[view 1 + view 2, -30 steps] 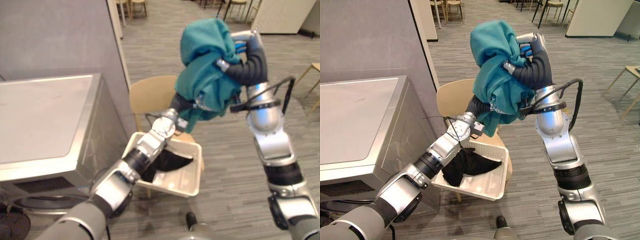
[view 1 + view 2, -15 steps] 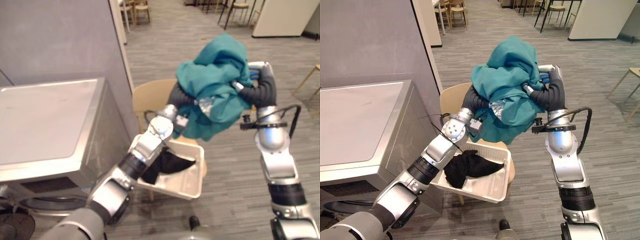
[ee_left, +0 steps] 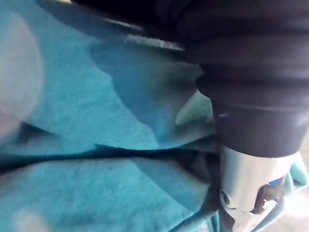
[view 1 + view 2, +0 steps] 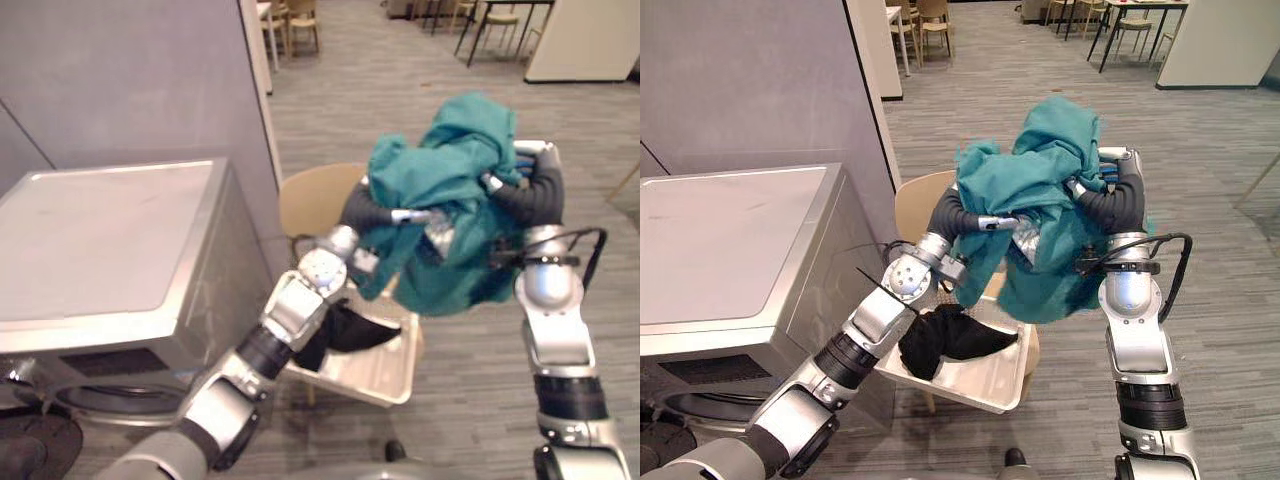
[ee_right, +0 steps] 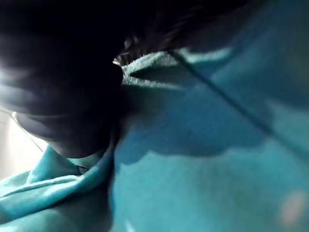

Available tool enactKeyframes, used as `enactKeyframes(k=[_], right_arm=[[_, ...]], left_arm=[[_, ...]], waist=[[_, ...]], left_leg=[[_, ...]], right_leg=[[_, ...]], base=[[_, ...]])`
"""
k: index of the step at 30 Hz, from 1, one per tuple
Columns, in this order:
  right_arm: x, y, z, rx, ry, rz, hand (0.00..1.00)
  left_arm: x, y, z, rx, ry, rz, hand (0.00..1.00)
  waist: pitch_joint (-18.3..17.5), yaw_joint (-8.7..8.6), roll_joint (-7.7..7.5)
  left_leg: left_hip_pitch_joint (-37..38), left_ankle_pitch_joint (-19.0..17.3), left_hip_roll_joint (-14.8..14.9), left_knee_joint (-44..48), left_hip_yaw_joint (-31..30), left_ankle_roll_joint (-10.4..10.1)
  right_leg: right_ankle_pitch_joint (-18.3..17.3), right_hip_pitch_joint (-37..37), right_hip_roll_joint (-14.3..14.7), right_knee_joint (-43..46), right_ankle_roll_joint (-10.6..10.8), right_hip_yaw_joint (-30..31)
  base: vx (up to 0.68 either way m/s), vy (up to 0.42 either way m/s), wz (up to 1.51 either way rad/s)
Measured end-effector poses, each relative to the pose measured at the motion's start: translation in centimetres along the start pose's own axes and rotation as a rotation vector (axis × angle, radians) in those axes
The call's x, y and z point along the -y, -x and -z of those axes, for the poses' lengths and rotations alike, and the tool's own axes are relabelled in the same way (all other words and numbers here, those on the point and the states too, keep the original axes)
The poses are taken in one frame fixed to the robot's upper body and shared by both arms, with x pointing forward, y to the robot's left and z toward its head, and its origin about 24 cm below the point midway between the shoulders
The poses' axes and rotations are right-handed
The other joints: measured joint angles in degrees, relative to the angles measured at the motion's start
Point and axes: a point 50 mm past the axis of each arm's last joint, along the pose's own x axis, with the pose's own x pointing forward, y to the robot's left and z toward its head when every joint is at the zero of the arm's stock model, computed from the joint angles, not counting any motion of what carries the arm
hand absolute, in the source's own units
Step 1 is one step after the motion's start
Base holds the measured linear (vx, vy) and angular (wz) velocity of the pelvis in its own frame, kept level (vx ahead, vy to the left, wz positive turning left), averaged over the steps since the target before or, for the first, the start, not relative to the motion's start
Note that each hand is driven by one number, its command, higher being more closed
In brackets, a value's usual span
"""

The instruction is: Pick up the laundry basket with both hands and put the clothes into the washing machine.

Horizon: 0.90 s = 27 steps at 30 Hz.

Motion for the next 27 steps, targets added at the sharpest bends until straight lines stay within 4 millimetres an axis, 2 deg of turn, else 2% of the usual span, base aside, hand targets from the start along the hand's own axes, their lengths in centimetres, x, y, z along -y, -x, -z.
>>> enactKeyframes(k=[9,13,22,23,27], right_arm=[[-0.3,0.0,0.0,0.001,-0.006,-0.011,1.00],[-0.4,0.1,-0.1,0.000,-0.017,-0.015,1.00],[-1.9,-0.1,-0.8,0.024,-0.068,-0.069,1.00],[-2.3,-0.3,-1.1,0.039,-0.078,-0.086,1.00],[-3.0,-0.8,-2.7,0.109,-0.106,-0.109,1.00]], left_arm=[[3.5,0.5,0.9,-0.032,-0.004,0.174,0.00],[4.8,0.8,1.9,-0.076,-0.007,0.227,0.00],[5.8,1.2,3.3,-0.134,-0.031,0.276,0.00],[5.7,1.1,3.6,-0.148,-0.044,0.275,0.00],[5.9,0.4,3.6,-0.150,-0.057,0.268,0.00]], waist=[[0.02,-0.27,-0.04],[0.06,-0.40,-0.10],[0.18,-1.26,-0.35],[0.26,-1.75,-0.46],[0.32,-1.85,-0.57]], left_leg=[[0.24,-0.04,0.02,0.03,0.42,-0.02],[0.31,-0.07,0.03,0.07,0.51,-0.03],[0.73,-0.33,0.04,0.38,1.17,0.04],[0.62,-0.52,0.04,0.69,1.26,0.06],[0.25,-1.46,0.11,1.86,2.55,0.05]], right_leg=[[-0.01,0.00,0.06,0.00,0.00,0.49],[-0.03,-0.02,0.07,-0.02,-0.02,0.97],[-0.02,-0.31,0.07,0.00,-0.03,1.70],[-0.01,-0.36,0.09,0.02,-0.04,1.80],[0.00,-0.96,0.16,0.09,-0.03,3.16]], base=[[-0.01,-0.009,-0.02],[0.00,0.000,0.00],[0.00,-0.012,-0.04],[0.00,-0.019,-0.05],[-0.01,-0.019,-0.16]])
